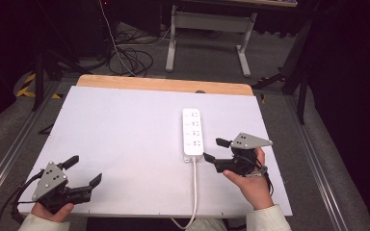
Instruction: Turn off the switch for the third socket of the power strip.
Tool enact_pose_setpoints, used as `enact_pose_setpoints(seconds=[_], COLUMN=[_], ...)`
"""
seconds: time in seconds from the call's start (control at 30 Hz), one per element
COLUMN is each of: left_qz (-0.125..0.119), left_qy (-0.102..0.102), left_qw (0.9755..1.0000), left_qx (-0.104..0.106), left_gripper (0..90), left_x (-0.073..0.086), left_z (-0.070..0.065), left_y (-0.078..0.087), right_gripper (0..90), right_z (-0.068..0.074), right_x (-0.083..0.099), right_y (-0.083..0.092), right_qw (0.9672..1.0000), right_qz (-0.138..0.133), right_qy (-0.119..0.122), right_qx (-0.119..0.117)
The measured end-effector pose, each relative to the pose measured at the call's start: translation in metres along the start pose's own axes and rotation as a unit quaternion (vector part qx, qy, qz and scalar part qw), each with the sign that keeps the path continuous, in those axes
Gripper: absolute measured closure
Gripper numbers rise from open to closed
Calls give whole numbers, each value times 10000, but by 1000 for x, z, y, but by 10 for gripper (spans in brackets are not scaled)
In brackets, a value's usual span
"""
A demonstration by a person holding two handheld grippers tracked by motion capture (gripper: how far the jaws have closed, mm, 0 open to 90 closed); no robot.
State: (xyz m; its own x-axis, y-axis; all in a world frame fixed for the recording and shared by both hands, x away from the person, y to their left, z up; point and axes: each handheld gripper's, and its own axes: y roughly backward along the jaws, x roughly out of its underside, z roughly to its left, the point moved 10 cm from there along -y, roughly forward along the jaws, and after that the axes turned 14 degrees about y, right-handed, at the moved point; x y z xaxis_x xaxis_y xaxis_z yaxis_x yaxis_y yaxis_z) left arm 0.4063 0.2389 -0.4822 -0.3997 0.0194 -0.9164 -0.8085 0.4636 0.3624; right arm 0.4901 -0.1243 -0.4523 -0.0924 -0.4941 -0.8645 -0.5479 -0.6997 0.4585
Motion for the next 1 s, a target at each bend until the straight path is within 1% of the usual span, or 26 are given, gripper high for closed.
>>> enact_pose_setpoints(seconds=[0.1, 0.23, 0.3, 0.33, 0.37, 0.4, 0.43, 0.47, 0.63, 0.77, 0.9, 0.93, 1.0], left_qz=[-4, 12, 51, 51, 110, 110, 108, 117, 62, 46, 46, 21, 21], left_qy=[5, -22, 0, 0, 20, 20, 72, 61, 12, -29, -4, 29, 3], left_qw=[10000, 10000, 10000, 10000, 9999, 9999, 9999, 9999, 10000, 10000, 10000, 10000, 10000], left_qx=[3, 20, 30, 30, 38, 38, 58, 65, 29, 10, -3, 0, -22], left_gripper=[93, 93, 94, 95, 96, 97, 97, 98, 94, 97, 97, 97, 97], left_x=[0, 0, 0, 0, 1, 1, 1, 1, 1, 2, 2, 3, 3], left_z=[0, 0, -1, -1, 0, 0, -1, -1, -1, 0, 1, 1, 1], left_y=[0, 1, 1, 1, 1, 1, 1, 2, 1, 2, 2, 3, 3], right_gripper=[299, 299, 300, 300, 299, 299, 299, 299, 298, 295, 295, 295, 295], right_z=[3, 6, 8, 8, 9, 10, 11, 12, 14, 17, 19, 19, 20], right_x=[7, 18, 23, 23, 29, 31, 33, 36, 50, 61, 70, 73, 79], right_y=[2, 5, 6, 6, 6, 7, 8, 8, 9, 9, 10, 10, 10], right_qw=[10000, 9999, 9998, 9998, 9996, 9995, 9994, 9993, 9991, 9992, 9992, 9992, 9989], right_qz=[23, 64, 89, 89, 109, 102, 87, 81, 101, 176, 217, 240, 339], right_qy=[33, -1, -19, -19, -69, -113, -150, -175, -274, -215, -200, -203, -190], right_qx=[-56, -143, -198, -198, -237, -270, -296, -310, -302, -270, -268, -266, -252])
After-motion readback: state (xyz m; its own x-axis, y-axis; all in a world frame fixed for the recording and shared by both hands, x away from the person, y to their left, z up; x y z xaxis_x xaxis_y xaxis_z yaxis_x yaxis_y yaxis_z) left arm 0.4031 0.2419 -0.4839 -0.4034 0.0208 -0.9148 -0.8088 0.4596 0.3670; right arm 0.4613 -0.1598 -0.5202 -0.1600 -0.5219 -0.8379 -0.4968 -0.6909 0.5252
